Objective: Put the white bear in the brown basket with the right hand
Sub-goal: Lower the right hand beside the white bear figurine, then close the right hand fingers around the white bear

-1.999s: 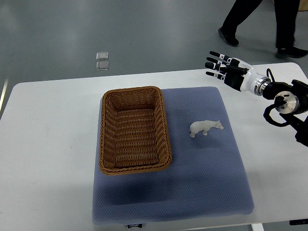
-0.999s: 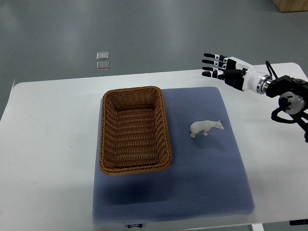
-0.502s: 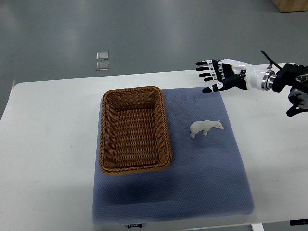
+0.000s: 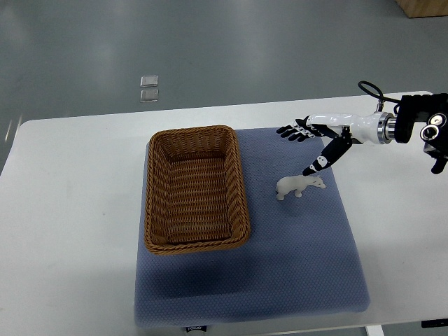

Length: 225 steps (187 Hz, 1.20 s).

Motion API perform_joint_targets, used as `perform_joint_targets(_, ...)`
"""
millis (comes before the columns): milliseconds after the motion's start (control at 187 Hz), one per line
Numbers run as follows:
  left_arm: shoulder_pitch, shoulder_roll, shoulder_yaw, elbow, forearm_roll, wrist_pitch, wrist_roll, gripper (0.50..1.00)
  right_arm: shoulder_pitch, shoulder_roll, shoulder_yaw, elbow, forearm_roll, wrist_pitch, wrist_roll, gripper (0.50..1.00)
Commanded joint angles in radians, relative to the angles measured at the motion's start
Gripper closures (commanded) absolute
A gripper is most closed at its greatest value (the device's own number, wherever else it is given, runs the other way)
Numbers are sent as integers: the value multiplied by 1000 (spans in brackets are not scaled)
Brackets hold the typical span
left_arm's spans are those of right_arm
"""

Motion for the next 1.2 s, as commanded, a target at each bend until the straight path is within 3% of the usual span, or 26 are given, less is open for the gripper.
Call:
perform_joint_targets(0,0,0,0,1,0,0,0,500,-6,2,0,9,-51,-2,4,570)
perform_joint_targets(315,0,0,0,1,0,0,0,500,-27,17,-45,49,-145,-24,6,572)
perform_joint_targets(705,0,0,0,1,0,0,0,500,-45,39,-106,47,-215,-187,15,581)
perform_joint_targets(909,0,0,0,1,0,0,0,500,-41,37,-161,47,-235,-240,38,666)
perform_joint_targets(1138,0,0,0,1,0,0,0,500,-45,39,-164,46,-235,-240,38,671)
perform_joint_targets(1197,0,0,0,1,0,0,0,500,-44,39,-164,46,-235,-240,38,691)
